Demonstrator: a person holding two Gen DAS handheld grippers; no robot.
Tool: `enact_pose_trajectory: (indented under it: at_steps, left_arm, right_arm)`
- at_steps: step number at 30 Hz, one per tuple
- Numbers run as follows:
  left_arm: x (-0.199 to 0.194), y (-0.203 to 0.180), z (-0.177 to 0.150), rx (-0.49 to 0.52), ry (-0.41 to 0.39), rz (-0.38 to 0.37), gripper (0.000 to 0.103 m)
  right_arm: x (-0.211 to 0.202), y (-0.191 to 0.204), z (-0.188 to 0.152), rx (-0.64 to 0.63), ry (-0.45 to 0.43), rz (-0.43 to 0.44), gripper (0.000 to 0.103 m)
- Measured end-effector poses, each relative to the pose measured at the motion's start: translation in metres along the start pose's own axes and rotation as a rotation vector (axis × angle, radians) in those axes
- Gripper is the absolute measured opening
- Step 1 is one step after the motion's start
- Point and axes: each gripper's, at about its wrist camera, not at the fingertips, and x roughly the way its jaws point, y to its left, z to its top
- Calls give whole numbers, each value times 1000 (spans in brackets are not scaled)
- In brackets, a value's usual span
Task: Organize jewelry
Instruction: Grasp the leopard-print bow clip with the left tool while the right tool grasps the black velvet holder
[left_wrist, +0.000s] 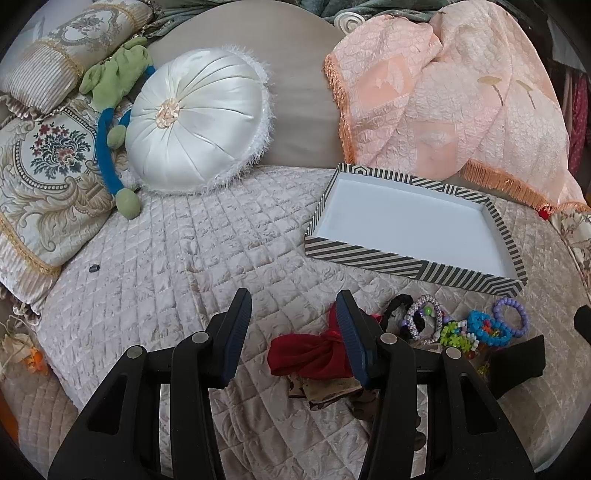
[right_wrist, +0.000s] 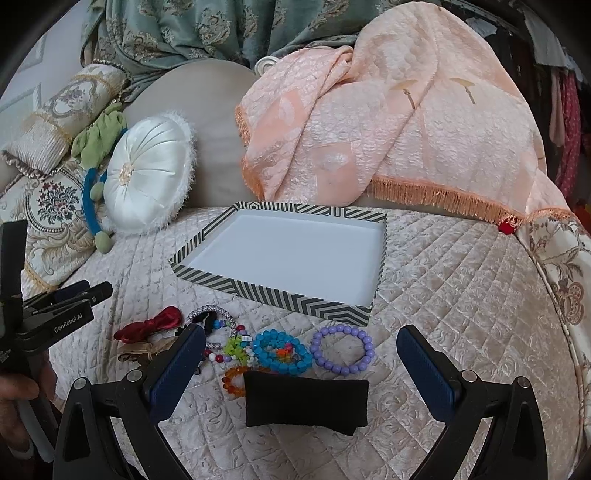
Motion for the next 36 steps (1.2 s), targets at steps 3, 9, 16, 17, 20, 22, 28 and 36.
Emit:
enact_pose_trajectory:
  at_steps: [3,9,16,17,20,22,28,36]
  left_arm:
    - [0,0,0,1,4,-1,47]
    - [0,6,1,-14,23,-23,47]
    - [-1,20,1,-34,72,-118,67]
    - [-2,21,1,-40,78,-138,67]
    - [0,15,-2,-30,113,-225,67]
    - [1,6,-4,3,125,-249,67]
    - [-3,-24,-18,138,153,-291,67]
    - [21,-28,-31,134,240,-233,67]
  right_arm:
    - [1,-3,0,3,5,-12,103]
    - [1,-9,-1,14,16,-14,103]
    - [4,-10,-6,-22,43,-24,103]
    - [4,-12,-7,-22,50,-22,103]
    - [7,-17,-10,-17,72,-14,103]
    - [10,-20,-12,-15,88,-15,102]
    - [18,-31,-18,3,149,-32,92]
    - [35,-35,-34,-5,254,1,89]
